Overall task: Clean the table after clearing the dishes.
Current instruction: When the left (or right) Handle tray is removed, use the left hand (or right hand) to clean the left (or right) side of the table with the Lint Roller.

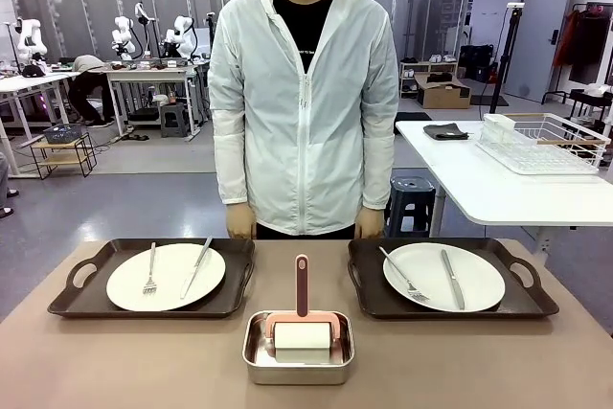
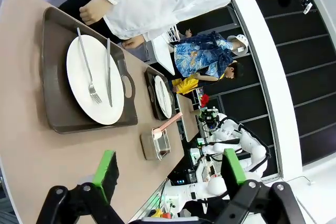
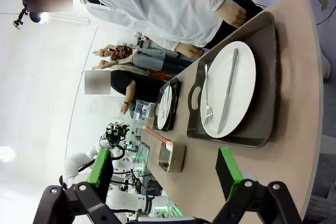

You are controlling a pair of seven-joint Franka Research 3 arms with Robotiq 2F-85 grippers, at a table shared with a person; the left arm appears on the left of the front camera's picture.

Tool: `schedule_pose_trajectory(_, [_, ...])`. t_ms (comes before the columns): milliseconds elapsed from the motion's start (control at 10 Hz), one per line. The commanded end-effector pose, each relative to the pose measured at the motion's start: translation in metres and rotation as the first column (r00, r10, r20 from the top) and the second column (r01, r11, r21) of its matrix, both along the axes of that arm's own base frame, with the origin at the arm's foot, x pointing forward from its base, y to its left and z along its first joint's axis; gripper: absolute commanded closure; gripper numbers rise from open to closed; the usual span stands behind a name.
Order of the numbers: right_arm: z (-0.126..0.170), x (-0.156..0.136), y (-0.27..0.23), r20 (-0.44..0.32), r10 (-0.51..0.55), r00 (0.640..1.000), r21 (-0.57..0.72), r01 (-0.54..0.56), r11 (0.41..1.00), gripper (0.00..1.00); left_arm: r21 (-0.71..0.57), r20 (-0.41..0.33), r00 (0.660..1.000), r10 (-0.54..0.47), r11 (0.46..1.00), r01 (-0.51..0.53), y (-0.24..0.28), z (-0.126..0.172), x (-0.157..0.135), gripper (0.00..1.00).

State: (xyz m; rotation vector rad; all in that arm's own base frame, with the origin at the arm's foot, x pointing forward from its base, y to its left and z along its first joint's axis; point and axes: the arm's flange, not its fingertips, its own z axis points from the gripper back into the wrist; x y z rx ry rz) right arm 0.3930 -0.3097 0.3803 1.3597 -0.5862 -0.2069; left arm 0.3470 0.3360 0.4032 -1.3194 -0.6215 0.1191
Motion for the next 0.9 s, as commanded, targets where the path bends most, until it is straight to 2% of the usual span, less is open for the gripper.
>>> schedule_pose_trajectory(0, [0.0028,0.0007,0.001,0.003,0.002,1.0,-0.002,-0.002,1.0,0.0,-0.004,0.008,1.0,-0.003,1.0,0.003,0.0018,0.0023,-0.0019,0.0])
schedule_pose_trajectory(800, [0.0028,0.0007,0.001,0.003,0.002,1.0,-0.002,-0.002,1.0,0.0,-0.004,0.008,1.0,-0.003,1.0,0.003,0.0018,0.0023,-0.0019,0.0])
